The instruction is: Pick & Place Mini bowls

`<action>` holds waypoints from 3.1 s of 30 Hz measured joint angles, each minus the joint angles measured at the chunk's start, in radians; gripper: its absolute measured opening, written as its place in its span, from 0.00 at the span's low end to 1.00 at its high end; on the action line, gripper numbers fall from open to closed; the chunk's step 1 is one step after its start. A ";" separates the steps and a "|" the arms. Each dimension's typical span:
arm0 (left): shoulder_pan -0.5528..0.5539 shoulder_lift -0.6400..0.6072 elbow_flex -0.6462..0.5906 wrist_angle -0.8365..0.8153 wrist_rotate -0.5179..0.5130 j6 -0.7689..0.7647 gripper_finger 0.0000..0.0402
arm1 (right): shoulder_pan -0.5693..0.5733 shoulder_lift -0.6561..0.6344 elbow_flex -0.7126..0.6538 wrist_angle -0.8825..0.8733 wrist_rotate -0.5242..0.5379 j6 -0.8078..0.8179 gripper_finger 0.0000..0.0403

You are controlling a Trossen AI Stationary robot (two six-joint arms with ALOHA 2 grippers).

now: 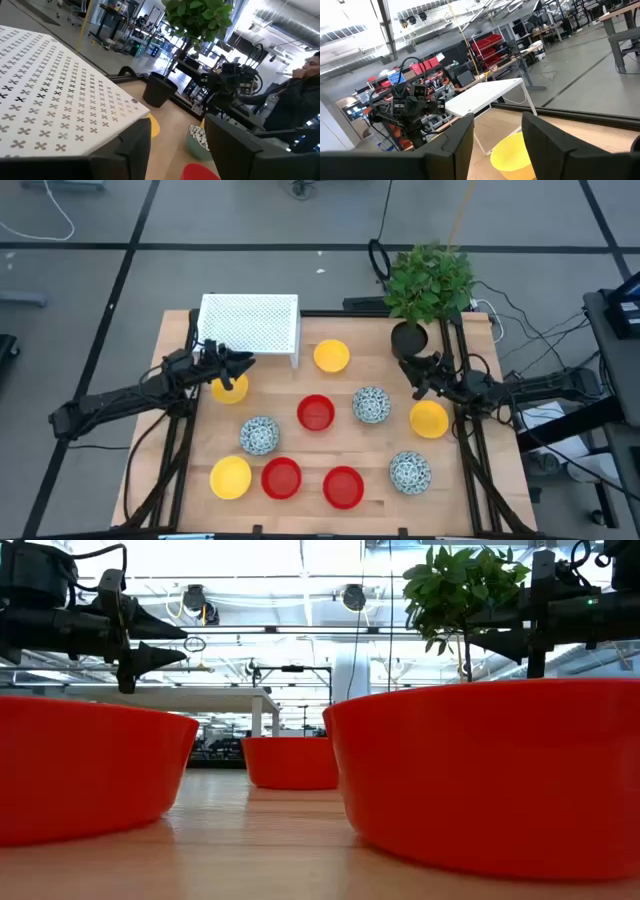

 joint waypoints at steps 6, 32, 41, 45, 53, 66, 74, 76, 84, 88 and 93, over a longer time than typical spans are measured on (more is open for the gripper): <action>0.000 0.000 0.000 0.000 0.000 0.000 0.46 | 0.000 0.000 0.000 0.000 0.000 0.000 0.39; 0.000 0.000 0.000 0.000 0.000 0.000 0.46 | 0.000 0.000 0.000 0.000 0.000 0.000 0.39; 0.000 0.000 0.000 0.000 0.000 0.000 0.46 | 0.000 0.000 0.000 0.000 0.000 0.000 0.39; 0.000 0.000 0.000 0.000 0.000 0.000 0.46 | 0.000 0.000 0.000 0.000 0.000 0.000 0.39; 0.000 0.000 0.000 0.000 0.000 0.000 0.46 | 0.000 0.000 0.000 0.000 0.000 0.000 0.39; 0.000 0.000 0.000 0.000 0.000 0.000 0.46 | 0.000 0.000 0.000 0.000 0.000 0.000 0.39; 0.000 0.000 0.000 0.000 0.000 0.000 0.46 | 0.000 0.000 0.000 0.000 0.000 0.000 0.39; 0.000 0.000 0.000 0.000 0.000 0.000 0.46 | 0.000 0.000 0.000 0.000 0.000 0.000 0.39; 0.000 0.000 0.000 0.000 0.000 0.000 0.46 | 0.000 0.000 0.000 0.000 -0.002 0.020 0.39; 0.000 0.000 0.000 0.000 0.000 0.000 0.46 | 0.000 0.000 0.000 0.000 -0.001 0.069 0.39; 0.000 0.000 0.000 0.000 0.000 0.000 0.46 | 0.000 0.000 0.000 0.000 -0.004 0.074 0.39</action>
